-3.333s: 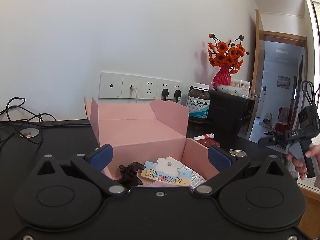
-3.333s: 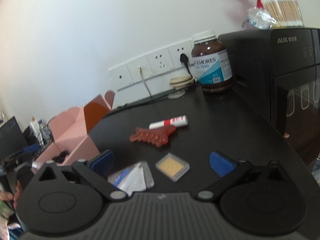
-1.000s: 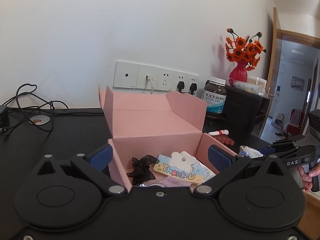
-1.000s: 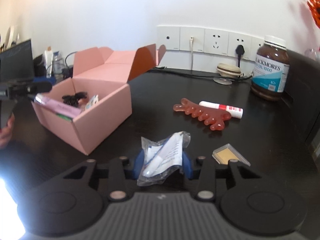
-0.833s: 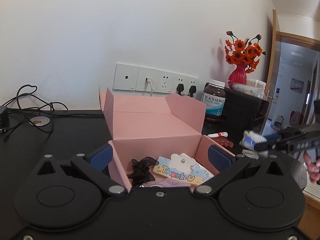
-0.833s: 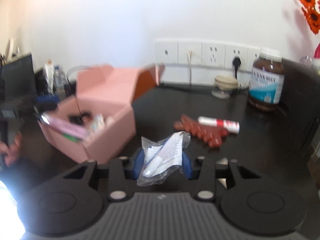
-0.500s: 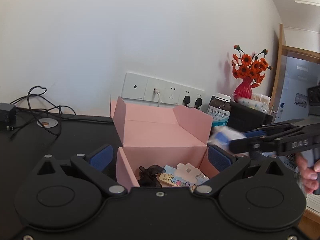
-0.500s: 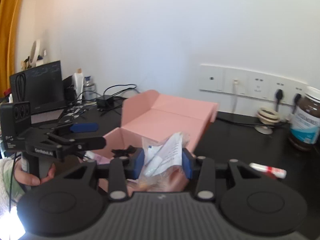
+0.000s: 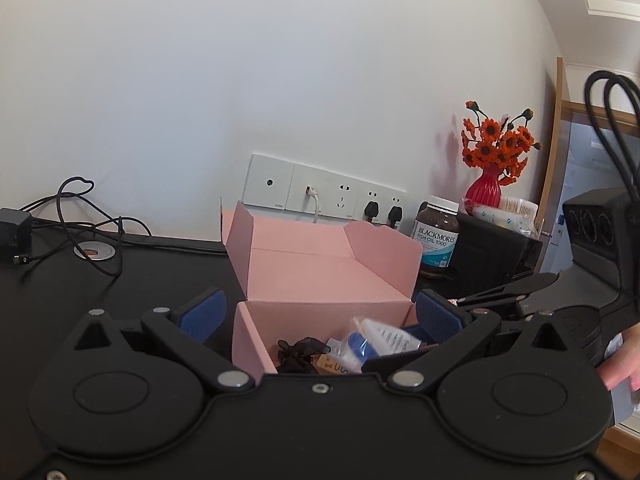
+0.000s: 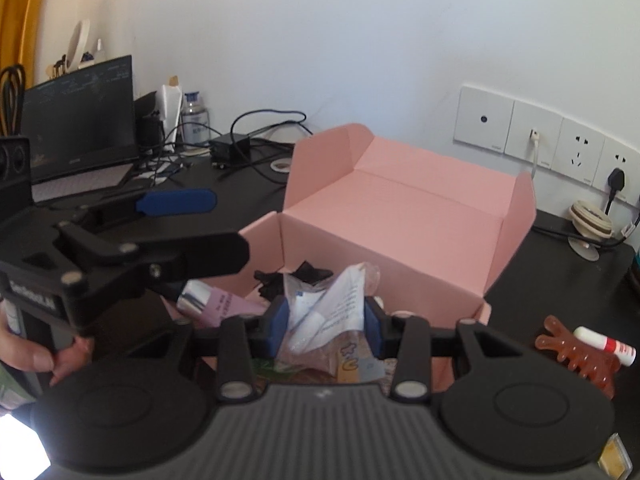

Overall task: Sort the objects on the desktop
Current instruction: 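Lift and carry the plastic bag with the right tool into the pink box, then open the right tool to release the bag in the box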

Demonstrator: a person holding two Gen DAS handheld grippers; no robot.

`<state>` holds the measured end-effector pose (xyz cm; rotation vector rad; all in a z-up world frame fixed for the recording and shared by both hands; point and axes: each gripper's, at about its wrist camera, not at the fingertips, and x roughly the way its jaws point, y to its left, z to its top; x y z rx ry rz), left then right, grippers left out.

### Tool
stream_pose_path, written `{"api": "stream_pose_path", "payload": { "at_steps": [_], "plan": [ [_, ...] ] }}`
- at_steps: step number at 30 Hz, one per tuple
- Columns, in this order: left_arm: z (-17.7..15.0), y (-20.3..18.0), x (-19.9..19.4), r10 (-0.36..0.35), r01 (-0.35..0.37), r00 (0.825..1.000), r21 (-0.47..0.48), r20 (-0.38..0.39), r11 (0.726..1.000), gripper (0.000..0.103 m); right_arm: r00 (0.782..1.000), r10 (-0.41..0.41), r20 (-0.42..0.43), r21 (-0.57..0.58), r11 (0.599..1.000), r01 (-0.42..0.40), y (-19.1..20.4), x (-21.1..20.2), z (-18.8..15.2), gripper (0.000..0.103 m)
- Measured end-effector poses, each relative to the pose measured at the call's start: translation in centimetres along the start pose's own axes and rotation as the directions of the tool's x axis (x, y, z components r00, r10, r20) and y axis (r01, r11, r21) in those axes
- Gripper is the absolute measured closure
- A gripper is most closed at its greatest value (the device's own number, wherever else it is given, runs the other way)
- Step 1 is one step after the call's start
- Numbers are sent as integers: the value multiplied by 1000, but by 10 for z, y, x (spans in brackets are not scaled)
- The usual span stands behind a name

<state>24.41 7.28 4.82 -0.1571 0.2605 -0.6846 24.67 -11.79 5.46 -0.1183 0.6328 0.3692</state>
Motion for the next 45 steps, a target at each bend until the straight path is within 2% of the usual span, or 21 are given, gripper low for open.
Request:
{"api": "stream_pose_path", "payload": {
  "at_steps": [5,13,34,36,37,38,40,45],
  "plan": [
    [0,-2,0,-9,9,1000,18,1,1000,0,998,-23,-53,-1,1000,23,-3,14,-1,64],
    [0,0,1,-13,13,1000,13,-3,1000,0,995,1,-104,17,1000,1,-9,22,4,64],
    [1,2,3,-10,10,1000,-2,-14,1000,0,991,3,-134,8,1000,-2,-8,24,7,61],
    [1,2,2,-11,11,1000,1,-14,1000,0,991,7,-135,5,1000,-6,-7,24,8,57],
    [1,2,2,-12,12,1000,2,-13,1000,0,991,3,-131,-3,1000,-4,-7,24,8,49],
    [1,2,2,-12,12,1000,2,-13,1000,0,992,-13,-125,-16,1000,11,-6,24,8,34],
    [1,2,3,-14,14,1000,1,-14,1000,0,992,-42,-118,-30,999,39,-7,23,8,22],
    [1,5,2,-16,16,1000,-13,-15,1000,0,995,-27,-96,-46,999,22,-11,18,8,22]
  ]
}}
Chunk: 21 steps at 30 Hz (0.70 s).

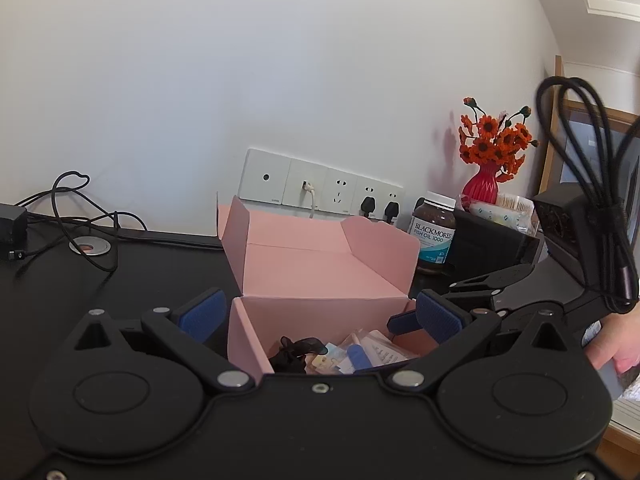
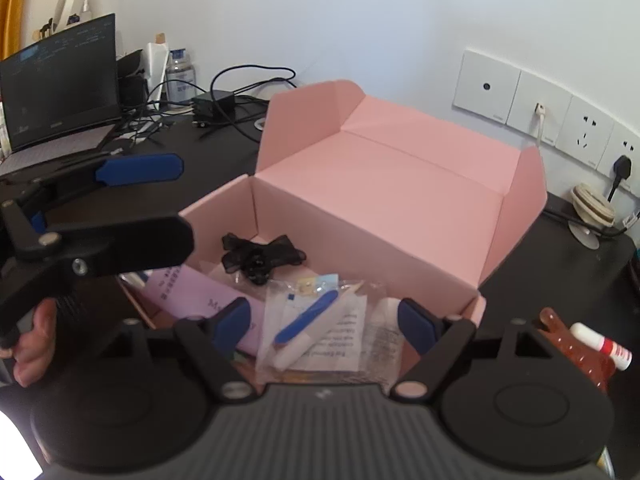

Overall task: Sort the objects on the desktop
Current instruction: 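Open the right tool to release the bag in the box, then withdraw the right tool from the pink box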

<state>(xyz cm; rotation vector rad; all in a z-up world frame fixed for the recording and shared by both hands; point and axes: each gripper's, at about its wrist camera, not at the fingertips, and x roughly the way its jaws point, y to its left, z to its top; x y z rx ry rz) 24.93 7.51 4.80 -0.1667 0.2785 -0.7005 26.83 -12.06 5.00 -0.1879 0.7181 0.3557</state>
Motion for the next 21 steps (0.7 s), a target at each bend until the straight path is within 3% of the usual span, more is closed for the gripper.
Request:
{"api": "stream_pose_path", "payload": {
  "at_steps": [3,7,18,21],
  "plan": [
    [0,0,0,-2,2,1000,-1,-2,1000,0,999,27,41,-6,1000,-27,0,-8,1,20],
    [0,2,1,-5,5,1000,-10,-5,1000,0,995,40,95,-2,999,-40,-4,-19,3,9],
    [0,3,0,3,-3,1000,-27,-1,1000,0,977,28,212,-12,1000,-26,-19,-54,-3,1],
    [0,2,0,5,-5,1000,-23,-3,1000,0,968,62,241,-8,998,-62,-26,-70,-14,1]
  ]
}}
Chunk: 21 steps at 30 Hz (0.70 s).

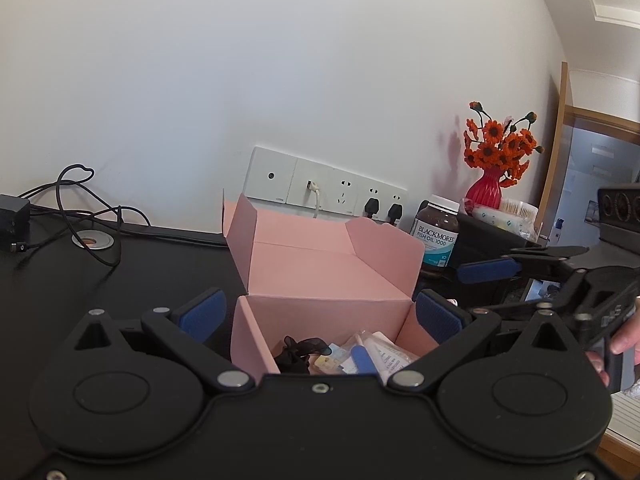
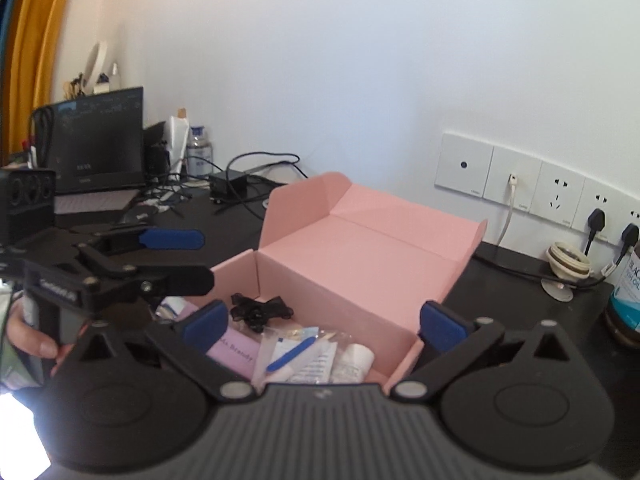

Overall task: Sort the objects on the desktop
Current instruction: 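Withdraw the right tool from the pink box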

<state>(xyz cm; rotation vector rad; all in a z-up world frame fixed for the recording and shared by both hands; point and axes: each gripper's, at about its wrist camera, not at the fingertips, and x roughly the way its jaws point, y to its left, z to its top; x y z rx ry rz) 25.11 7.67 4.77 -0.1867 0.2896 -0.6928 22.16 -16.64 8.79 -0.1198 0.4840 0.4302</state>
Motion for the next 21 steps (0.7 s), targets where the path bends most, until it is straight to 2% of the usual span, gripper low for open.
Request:
{"api": "stream_pose_path", "payload": {
  "at_steps": [6,10,17,21],
  "plan": [
    [0,-1,0,11,-11,1000,3,-1,1000,0,996,39,74,33,999,-41,-14,-39,-23,1],
    [0,-3,-1,19,-20,1000,18,2,1000,0,995,46,87,95,994,-54,-32,-57,-43,1],
    [0,-7,-1,43,-44,999,40,2,998,0,995,-84,50,155,985,75,-66,-69,-80,1],
    [0,-9,-1,64,-64,998,54,7,996,0,992,-118,41,237,966,105,-86,-70,-92,1]
  ]
}}
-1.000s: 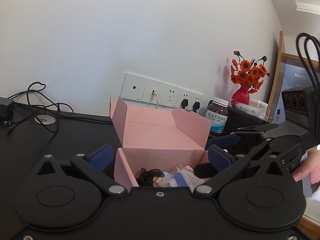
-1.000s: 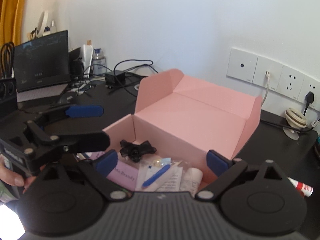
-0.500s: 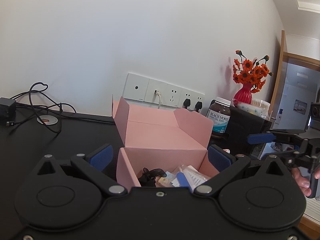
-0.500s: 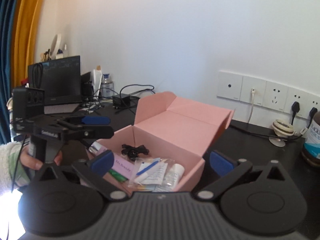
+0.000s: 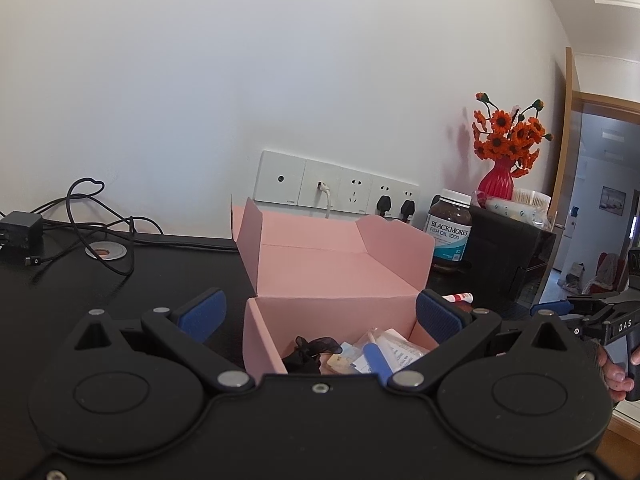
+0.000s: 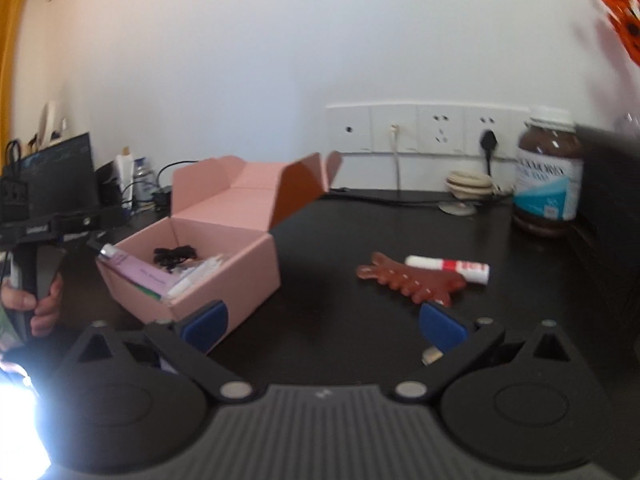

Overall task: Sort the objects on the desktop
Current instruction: 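Withdraw the right tool from the pink box, then move the left tool toward the small clear case with yellow pad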

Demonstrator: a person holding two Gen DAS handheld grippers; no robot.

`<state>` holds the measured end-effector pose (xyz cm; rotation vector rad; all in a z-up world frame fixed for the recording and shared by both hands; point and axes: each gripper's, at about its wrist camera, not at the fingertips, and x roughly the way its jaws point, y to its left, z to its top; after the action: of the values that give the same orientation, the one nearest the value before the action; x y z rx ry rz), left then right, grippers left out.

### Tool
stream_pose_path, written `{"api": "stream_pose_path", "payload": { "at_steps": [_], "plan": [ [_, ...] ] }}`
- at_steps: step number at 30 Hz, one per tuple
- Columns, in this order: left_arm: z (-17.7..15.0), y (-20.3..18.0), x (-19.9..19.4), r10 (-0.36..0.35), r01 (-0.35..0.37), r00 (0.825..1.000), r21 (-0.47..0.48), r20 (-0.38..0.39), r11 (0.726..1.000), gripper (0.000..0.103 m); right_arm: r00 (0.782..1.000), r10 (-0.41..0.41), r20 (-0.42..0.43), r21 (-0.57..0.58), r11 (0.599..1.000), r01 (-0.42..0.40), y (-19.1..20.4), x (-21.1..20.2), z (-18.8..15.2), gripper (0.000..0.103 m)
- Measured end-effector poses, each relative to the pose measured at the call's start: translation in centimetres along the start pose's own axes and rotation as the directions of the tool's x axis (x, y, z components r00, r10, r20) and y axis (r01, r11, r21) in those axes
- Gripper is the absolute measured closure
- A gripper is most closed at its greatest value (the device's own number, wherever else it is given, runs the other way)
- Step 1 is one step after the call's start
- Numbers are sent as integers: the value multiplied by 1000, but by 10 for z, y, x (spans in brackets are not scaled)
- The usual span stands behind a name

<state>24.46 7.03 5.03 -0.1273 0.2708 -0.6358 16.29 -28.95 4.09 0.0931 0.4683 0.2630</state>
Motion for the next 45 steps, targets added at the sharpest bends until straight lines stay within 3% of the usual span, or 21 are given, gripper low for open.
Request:
{"api": "stream_pose_path", "payload": {
  "at_steps": [11,16,23,29,36,45],
  "plan": [
    [1,1,-1,58,-58,998,-6,10,998,0,1000,-26,-7,-70,997,25,-9,-3,-7,1],
    [1,1,-2,103,-103,995,-7,14,995,0,999,37,-11,29,999,-36,-21,-3,-10,1],
    [0,-13,-8,226,-229,972,59,60,972,0,998,62,-16,66,996,-61,-26,-4,-12,1],
    [0,-33,-13,283,-295,954,145,101,944,0,997,76,30,67,995,-78,-27,-12,-13,1],
    [3,-78,-31,245,-267,962,224,122,937,0,997,64,32,134,989,-68,-37,-12,-13,1],
    [6,-157,-16,94,-108,994,314,57,943,0,998,46,35,189,981,-52,-46,-12,-14,1]
  ]
}}
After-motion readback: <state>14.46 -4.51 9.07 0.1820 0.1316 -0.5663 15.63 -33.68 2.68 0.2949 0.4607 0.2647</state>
